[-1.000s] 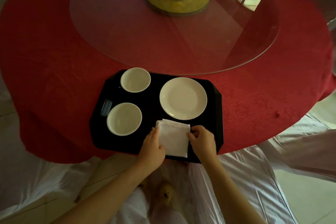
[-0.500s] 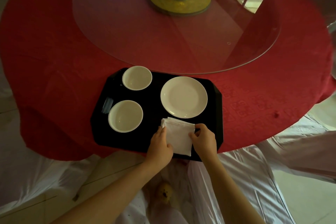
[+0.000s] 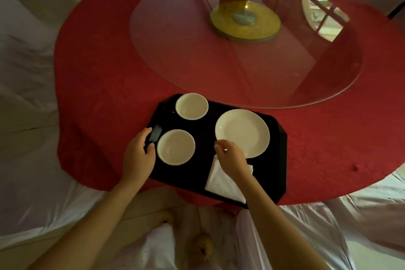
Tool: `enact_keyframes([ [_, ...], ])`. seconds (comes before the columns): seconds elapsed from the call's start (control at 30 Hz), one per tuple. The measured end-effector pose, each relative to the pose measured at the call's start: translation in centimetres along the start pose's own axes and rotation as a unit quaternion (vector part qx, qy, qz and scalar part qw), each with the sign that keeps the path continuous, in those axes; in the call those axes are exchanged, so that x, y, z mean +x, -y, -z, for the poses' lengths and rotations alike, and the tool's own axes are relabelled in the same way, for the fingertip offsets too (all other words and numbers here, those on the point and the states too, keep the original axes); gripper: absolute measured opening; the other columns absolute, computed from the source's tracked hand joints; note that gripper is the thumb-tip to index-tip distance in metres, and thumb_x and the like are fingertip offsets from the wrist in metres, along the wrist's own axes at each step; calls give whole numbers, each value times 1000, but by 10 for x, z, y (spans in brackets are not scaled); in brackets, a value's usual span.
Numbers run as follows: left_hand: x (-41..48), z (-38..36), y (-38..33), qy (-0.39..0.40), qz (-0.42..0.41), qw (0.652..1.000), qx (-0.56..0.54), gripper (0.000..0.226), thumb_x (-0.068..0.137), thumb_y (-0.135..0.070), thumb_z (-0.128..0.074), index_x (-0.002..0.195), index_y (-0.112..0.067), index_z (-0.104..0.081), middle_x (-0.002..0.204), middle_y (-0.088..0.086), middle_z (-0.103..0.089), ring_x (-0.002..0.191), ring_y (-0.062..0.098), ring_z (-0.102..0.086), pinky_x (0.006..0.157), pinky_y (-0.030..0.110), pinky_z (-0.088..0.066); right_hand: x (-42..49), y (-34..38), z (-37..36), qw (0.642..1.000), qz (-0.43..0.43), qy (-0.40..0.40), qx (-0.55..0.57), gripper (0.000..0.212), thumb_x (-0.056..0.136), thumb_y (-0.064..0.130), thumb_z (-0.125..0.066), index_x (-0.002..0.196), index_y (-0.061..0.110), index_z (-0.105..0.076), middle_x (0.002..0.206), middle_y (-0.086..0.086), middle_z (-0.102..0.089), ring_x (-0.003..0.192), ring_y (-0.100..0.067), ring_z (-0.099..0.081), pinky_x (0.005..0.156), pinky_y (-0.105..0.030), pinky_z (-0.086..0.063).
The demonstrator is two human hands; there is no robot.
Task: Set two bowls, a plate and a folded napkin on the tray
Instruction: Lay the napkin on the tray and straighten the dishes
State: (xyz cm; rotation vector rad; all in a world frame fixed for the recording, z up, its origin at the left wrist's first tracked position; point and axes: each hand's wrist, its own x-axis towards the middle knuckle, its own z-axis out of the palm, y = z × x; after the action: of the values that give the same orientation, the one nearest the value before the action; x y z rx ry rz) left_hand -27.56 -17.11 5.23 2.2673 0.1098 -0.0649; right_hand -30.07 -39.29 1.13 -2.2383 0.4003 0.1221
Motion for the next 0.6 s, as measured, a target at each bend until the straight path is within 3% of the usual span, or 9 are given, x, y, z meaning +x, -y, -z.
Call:
enact_keyframes([
  [0.07, 16, 2, 16, 29, 44, 999, 8, 47, 92, -4, -39, 137, -18, -39, 145, 9, -41, 131, 26, -40, 105, 38, -35, 8, 10, -15, 999, -13, 42, 13, 34, 97, 23, -43, 124, 8, -57, 105, -13, -68, 91, -27, -64, 76, -35, -50],
  [0.2, 35, 1, 40, 129, 44, 990, 33, 51, 89, -1, -42, 136, -21, -40, 145, 9, -41, 120, 30, -51, 90, 36, -45, 17, 21, -39, 993, -60, 86, 60, 40, 98, 26, -41, 134, 12, -47, 123, -15, -61, 105, -30, -62, 89, -47, -53],
  [0.37, 54, 0, 52, 211, -7, 975, 68, 51, 86, -1, -53, 133, -17, -46, 139, 10, -49, 119, 27, -53, 88, 28, -44, 23, 26, -51, 988, -99, 73, 88, 36, 98, 25, -39, 129, 14, -53, 106, -12, -67, 82, -22, -66, 66, -33, -59],
  [0.47, 64, 1, 56, 234, -57, 967, 86, 48, 84, -2, -56, 130, -13, -49, 135, 11, -53, 119, 24, -54, 92, 22, -40, 19, 27, -54, 984, -114, 69, 120, 33, 98, 22, -41, 124, 12, -58, 84, -5, -67, 63, -8, -63, 46, -16, -53],
  [0.6, 78, 4, 61, 271, -105, 953, 81, 47, 85, -3, -57, 129, -13, -50, 132, 8, -56, 121, 20, -53, 96, 22, -39, 12, 25, -59, 975, -138, 52, 168, 31, 98, 21, -42, 123, 14, -60, 74, 3, -67, 60, -5, -66, 48, -19, -55],
])
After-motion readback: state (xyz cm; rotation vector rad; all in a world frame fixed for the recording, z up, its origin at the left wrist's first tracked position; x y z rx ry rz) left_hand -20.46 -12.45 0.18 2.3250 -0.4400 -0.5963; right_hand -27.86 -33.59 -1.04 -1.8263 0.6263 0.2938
